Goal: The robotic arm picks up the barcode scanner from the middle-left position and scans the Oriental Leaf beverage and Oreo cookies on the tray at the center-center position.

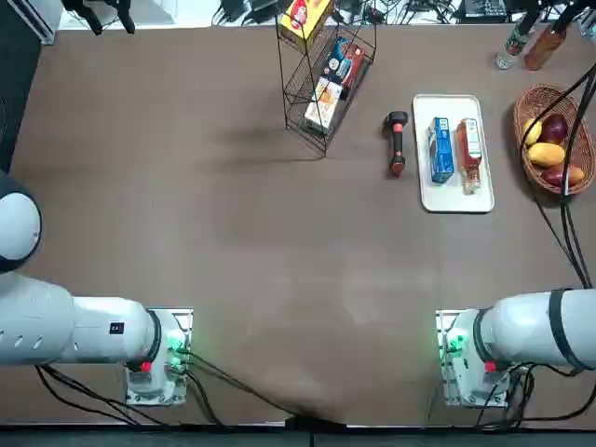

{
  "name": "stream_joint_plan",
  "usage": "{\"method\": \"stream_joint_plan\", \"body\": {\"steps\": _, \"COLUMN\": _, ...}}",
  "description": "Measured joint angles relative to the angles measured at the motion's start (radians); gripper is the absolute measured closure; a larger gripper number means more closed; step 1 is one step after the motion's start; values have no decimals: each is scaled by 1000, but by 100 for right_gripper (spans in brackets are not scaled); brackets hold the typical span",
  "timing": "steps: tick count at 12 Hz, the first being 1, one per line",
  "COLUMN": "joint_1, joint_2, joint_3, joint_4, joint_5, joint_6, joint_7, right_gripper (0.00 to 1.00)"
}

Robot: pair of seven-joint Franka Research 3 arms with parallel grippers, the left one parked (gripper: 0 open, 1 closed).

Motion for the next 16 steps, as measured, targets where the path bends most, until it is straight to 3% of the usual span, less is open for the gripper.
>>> {"method": "stream_joint_plan", "body": {"steps": 6, "joint_1": 10, "joint_2": 7, "joint_3": 2, "joint_4": 5, "joint_5": 3, "joint_6": -37, "joint_7": 13, "right_gripper": 0}}
{"method": "stream_joint_plan", "body": {"steps": 11, "joint_1": 100, "joint_2": 94, "joint_3": 11, "joint_4": -6, "joint_5": 11, "joint_6": -22, "joint_7": 78, "right_gripper": 0}}
{"method": "stream_joint_plan", "body": {"steps": 16, "joint_1": 183, "joint_2": 145, "joint_3": 13, "joint_4": -147, "joint_5": 53, "joint_6": 196, "joint_7": 155, "right_gripper": 0}}
